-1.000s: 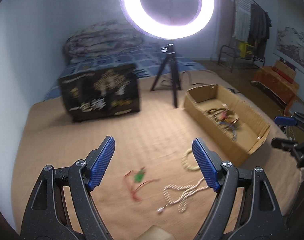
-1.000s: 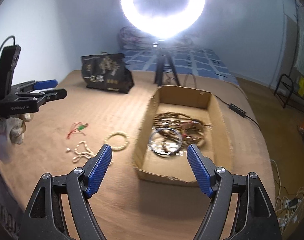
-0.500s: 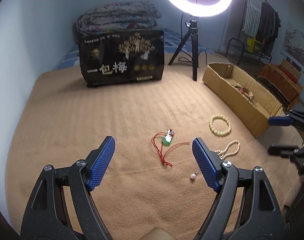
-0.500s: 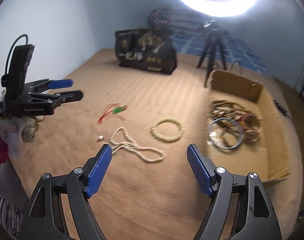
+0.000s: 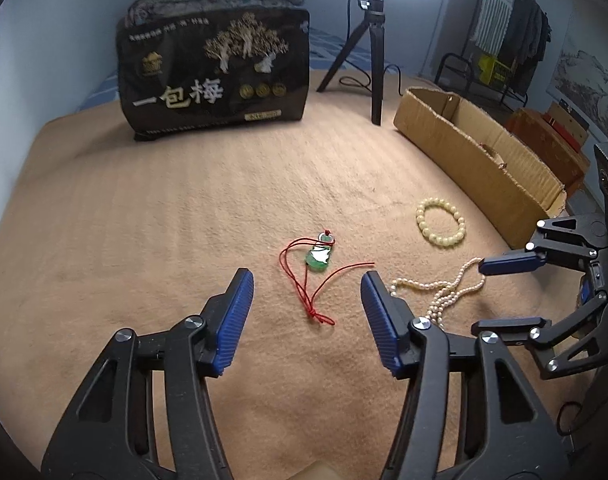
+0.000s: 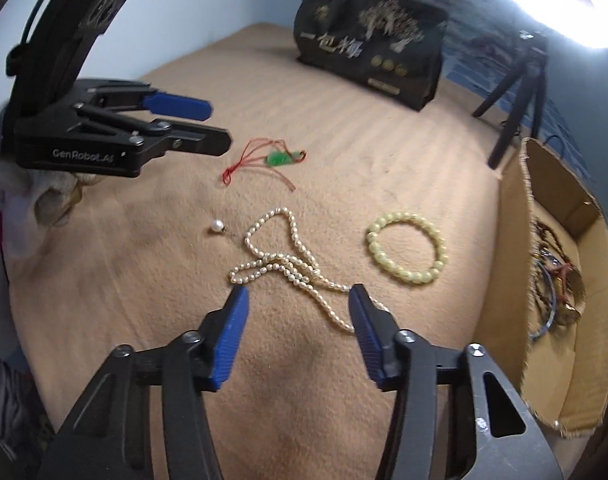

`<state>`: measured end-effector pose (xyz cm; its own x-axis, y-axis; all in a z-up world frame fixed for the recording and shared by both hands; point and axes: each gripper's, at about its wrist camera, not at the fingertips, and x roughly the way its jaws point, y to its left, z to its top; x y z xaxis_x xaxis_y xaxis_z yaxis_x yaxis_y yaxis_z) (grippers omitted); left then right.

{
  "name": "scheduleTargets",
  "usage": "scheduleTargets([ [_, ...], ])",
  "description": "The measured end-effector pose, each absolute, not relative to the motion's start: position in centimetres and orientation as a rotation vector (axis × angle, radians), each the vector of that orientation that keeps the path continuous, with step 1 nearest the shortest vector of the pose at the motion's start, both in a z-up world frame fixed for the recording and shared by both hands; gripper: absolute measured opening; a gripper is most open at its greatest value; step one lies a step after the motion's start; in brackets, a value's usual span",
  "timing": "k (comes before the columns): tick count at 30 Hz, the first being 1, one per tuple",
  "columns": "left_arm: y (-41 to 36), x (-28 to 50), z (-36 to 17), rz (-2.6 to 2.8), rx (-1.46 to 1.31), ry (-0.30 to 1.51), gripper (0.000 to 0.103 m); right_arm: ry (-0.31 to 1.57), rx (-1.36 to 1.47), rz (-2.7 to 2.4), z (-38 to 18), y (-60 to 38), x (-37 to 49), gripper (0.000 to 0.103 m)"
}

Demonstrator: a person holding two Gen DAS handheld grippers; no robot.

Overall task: Organize jewelry
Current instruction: 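Move both tools back toward the pearl necklace and jade pendant, then grasp the jade pendant with the left tool while the right tool grasps the pearl necklace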

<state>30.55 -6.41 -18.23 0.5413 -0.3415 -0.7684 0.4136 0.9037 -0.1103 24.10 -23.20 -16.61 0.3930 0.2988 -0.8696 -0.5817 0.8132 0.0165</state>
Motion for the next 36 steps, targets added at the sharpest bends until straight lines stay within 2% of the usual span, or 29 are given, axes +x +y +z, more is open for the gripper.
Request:
scheduleTargets([
  [9, -8.0, 32.2, -20.0, -0.475, 0.140, 0.926, 0.053, 1.041, -0.403, 0.581, -18.4, -22.1, 25.5, 0.040],
  [16, -8.9, 33.0, -20.8, -0.487, 0.175, 0.934, 0.053, 1.025, -0.444, 0.600, -19.1, -20.9, 26.4, 0.039],
  [19, -9.3, 33.5, -21.3, -0.492, 0.186, 0.945, 0.046, 1.029, -0.434, 0.614, -19.3, -20.9, 26.8, 0.039],
  [22, -9.4, 33.8, -21.5, -0.491, 0.193, 0.947, 0.045, 1.039, -0.392, 0.636, -19.6, -21.4, 27.1, 0.039],
  [24, -9.7, 34.0, -21.6, -0.495, 0.198, 0.945, 0.044, 1.043, -0.364, 0.644, -19.8, -21.8, 27.2, 0.036],
  [29, -10.4, 34.5, -21.7, -0.515, 0.208, 0.949, 0.033, 1.040, -0.350, 0.650, -19.9, -21.8, 26.7, 0.018],
  [33, -11.0, 34.5, -21.9, -0.523, 0.214, 0.948, 0.017, 1.045, -0.346, 0.655, -20.0, -21.5, 26.3, 0.011],
  [36, -11.4, 34.1, -21.9, -0.512, 0.238, 0.933, 0.015, 1.048, -0.334, 0.652, -20.1, -21.3, 26.2, 0.007],
])
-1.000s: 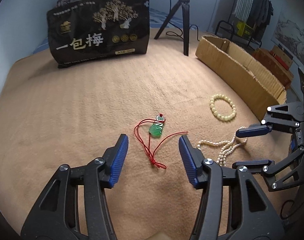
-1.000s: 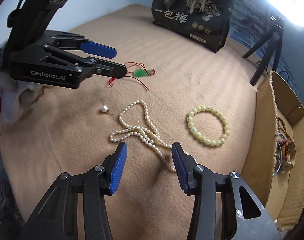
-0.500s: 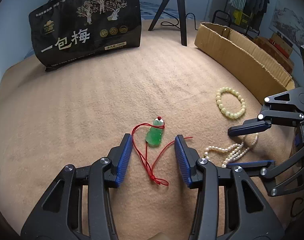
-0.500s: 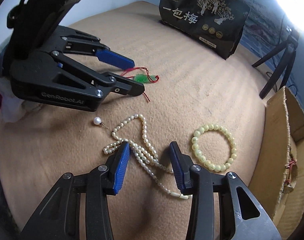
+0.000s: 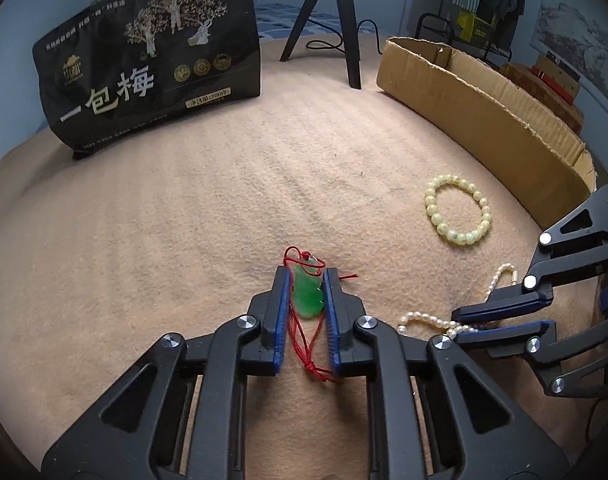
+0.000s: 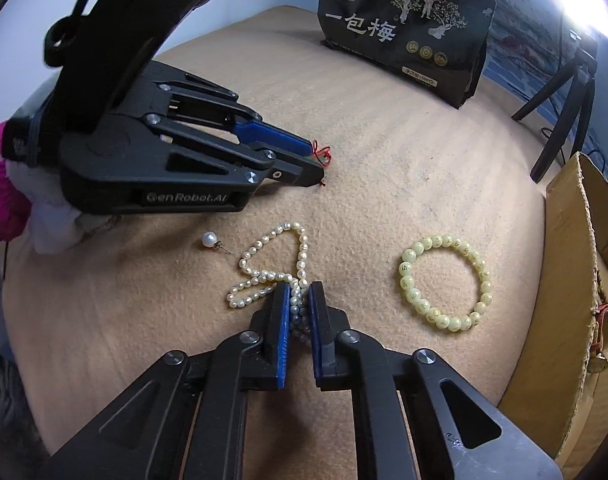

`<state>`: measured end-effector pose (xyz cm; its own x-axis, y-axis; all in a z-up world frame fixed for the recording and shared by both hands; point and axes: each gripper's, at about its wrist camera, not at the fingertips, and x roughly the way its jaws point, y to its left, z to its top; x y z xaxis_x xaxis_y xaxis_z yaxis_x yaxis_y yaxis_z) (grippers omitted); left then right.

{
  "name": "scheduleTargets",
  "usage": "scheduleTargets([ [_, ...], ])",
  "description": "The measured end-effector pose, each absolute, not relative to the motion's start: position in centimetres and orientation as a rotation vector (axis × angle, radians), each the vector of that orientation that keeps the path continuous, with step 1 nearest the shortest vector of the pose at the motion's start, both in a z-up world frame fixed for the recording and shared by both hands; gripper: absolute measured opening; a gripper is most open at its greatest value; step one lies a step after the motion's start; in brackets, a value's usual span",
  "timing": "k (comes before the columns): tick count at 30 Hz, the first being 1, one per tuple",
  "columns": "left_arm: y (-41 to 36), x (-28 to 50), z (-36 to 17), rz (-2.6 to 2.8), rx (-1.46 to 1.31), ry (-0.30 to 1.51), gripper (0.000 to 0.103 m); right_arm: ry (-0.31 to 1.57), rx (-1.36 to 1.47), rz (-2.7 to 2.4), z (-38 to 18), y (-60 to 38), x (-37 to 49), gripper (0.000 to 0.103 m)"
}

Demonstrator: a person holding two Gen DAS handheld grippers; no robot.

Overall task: Organize jewelry
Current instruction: 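Grasp the jade pendant with the left tool while the right tool grasps the pearl necklace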

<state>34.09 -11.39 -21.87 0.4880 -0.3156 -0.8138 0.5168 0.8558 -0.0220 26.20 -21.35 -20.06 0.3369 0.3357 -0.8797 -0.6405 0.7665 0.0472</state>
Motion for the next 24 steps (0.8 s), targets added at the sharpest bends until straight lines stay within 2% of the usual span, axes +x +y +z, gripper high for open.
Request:
scheduleTargets([
  [10, -10.4, 32.7, -19.9, -0.479, 0.197, 0.897, 0.015, 1.017, -0.251, 0.609, -18.6, -22.5, 25.0, 0.006],
  [24, -10.0, 28.4, -14.2, -0.494, 0.143, 0.791, 0.015, 0.892, -0.148, 0.545, -11.3, -25.8, 21.6, 0.006],
])
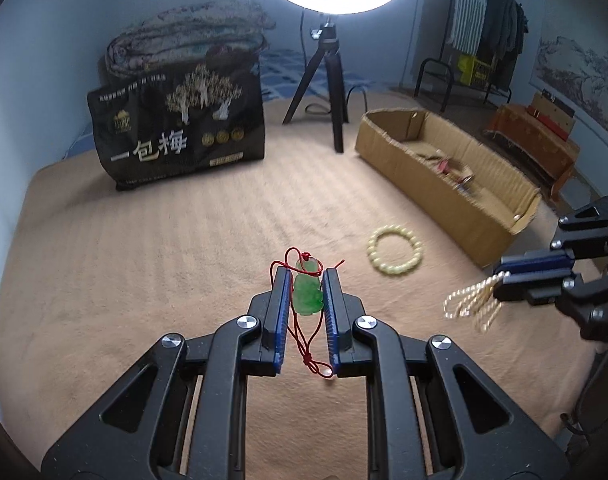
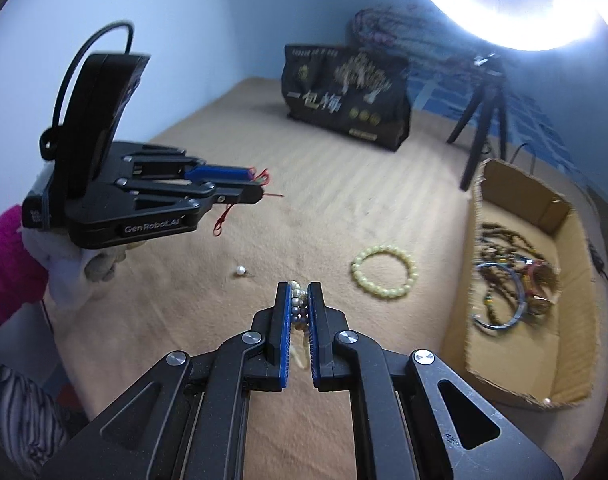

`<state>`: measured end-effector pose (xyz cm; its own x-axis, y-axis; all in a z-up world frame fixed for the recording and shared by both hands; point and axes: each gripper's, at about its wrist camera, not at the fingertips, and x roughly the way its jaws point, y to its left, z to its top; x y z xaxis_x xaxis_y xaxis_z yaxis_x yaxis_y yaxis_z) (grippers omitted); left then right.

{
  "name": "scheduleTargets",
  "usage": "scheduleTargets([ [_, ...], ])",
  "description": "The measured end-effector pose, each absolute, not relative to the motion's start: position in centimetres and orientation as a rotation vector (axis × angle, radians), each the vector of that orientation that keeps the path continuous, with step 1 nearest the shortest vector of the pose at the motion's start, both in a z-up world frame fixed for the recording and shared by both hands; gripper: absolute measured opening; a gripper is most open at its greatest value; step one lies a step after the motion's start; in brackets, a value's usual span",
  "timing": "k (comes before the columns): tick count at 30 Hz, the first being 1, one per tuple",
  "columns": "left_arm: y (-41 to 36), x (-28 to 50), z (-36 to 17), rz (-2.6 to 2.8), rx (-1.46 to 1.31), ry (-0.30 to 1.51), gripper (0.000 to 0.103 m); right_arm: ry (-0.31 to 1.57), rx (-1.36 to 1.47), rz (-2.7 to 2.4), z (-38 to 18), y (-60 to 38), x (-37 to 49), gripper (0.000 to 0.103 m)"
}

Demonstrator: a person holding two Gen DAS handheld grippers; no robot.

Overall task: Organize jewelry
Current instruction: 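Carry the jade pendant and pearl necklace over the cardboard box with both tools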

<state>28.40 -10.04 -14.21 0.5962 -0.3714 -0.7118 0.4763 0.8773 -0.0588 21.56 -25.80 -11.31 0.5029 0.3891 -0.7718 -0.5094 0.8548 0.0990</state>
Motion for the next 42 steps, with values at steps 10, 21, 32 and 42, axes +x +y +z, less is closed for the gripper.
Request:
scheduleTargets([
  [10, -12.4, 25.9, -10.4, -0.558, 0.114, 0.729, 0.015, 0.794, -0.097, 0.452, -6.6, -30.7, 19.5, 0.006],
  [21, -17.2, 25.4, -8.4, -0.643, 0.100, 0.684, 0.015, 0.739, -0.010, 0.297, -4.9, -37.8, 19.7, 0.006],
  [32, -23.0, 26.3, -8.8, -0.707, 0.122, 0.689, 0.015, 0.744, 0.017, 0.173, -6.0, -42.8, 22.4, 0.006],
  [42, -28.1, 27.7, -10.3, -0.744, 0.161, 0.721, 0.015, 0.776, 0.049, 0.148, -8.0, -44.7, 24.6, 0.006],
])
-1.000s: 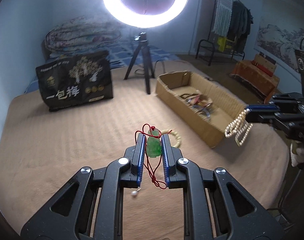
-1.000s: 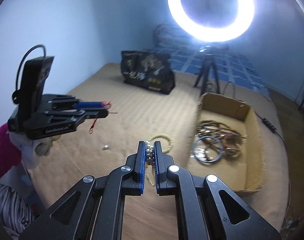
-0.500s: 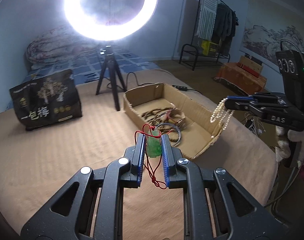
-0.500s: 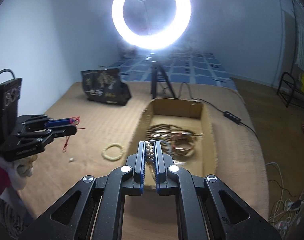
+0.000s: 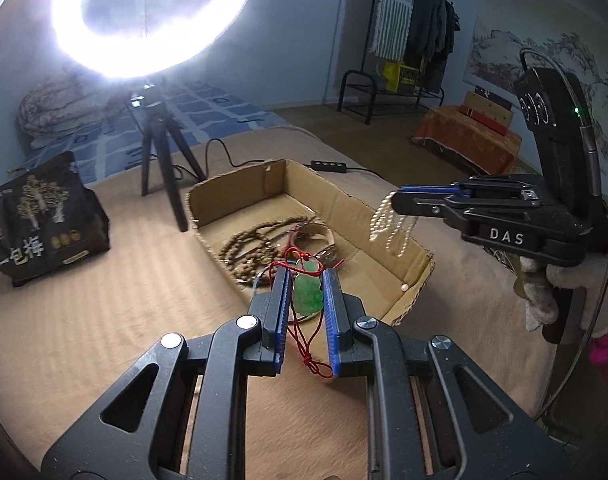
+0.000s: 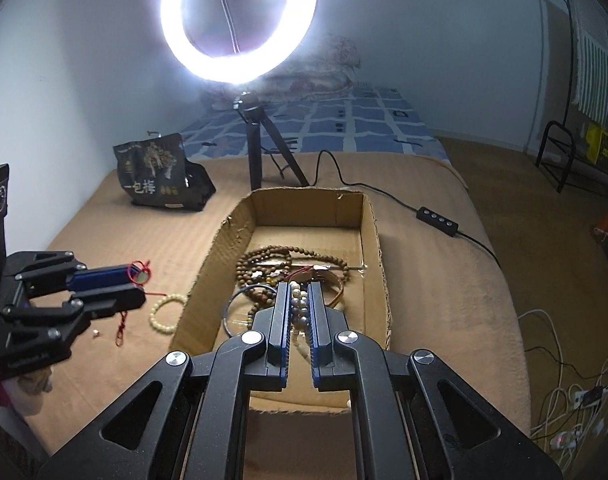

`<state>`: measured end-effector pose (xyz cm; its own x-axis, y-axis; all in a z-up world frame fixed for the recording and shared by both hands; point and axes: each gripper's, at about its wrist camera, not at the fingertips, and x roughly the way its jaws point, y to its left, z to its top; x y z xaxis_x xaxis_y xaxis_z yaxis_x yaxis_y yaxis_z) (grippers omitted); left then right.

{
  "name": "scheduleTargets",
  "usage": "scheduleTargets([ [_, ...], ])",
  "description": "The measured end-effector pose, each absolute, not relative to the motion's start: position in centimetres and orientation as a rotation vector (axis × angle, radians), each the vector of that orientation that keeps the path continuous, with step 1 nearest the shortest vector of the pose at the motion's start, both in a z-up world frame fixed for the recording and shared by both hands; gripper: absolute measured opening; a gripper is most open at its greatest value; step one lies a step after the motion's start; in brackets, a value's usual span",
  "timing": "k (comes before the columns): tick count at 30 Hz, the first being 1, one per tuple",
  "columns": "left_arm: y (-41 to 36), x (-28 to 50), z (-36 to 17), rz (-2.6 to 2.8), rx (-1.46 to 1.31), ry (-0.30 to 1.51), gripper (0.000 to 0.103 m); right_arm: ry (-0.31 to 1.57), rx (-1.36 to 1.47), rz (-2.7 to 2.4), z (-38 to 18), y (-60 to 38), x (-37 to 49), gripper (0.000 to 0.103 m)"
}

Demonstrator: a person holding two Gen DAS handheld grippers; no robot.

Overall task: Organize jewelry
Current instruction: 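Carry the jade pendant and pearl necklace over the cardboard box with both tools, then open both tools to drop the pendant and necklace into the box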

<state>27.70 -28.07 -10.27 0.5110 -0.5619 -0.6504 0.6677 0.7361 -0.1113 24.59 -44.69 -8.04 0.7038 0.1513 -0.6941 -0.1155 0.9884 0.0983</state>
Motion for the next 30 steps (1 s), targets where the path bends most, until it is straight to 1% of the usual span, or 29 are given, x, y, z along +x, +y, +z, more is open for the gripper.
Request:
scheduleTargets([
  [13, -30.9, 27.9, -12.4, -0.762, 0.203, 0.771, 0.015, 0.798, 0.075, 0.150, -9.3, -45.4, 25.5, 0.006],
  [22, -31.4, 27.6, -12.4, -0.762, 0.236, 0.762, 0.015, 0.802, 0.078, 0.142, -9.5, -45.3, 25.8, 0.007],
  [23, -31.4, 27.5, -12.4, -0.760, 0.239, 0.762, 0.025, 0.803, 0.079, 0.134, -9.5, -45.3, 25.8, 0.010],
  [24, -31.4, 27.5, -12.4, -0.759, 0.240, 0.760, 0.043, 0.802, 0.079, 0.123, -9.5, -45.4, 25.8, 0.014],
  [25, -31.4, 27.4, -12.4, -0.757, 0.239, 0.755, 0.050, 0.800, 0.079, 0.113, -9.4, -45.4, 25.8, 0.028],
  [26, -31.3, 27.3, -12.3, -0.756, 0.238, 0.746, 0.053, 0.795, 0.083, 0.107, -9.3, -45.5, 25.7, 0.043],
  [27, -31.3, 27.3, -12.3, -0.756, 0.240, 0.743, 0.053, 0.787, 0.087, 0.101, -9.2, -45.5, 25.6, 0.048],
  [28, -31.3, 27.3, -12.2, -0.754, 0.246, 0.742, 0.053, 0.779, 0.090, 0.096, -9.1, -45.6, 25.5, 0.051],
  [30, -31.3, 27.3, -12.3, -0.750, 0.250, 0.740, 0.053, 0.772, 0.096, 0.089, -8.8, -45.7, 25.4, 0.051],
])
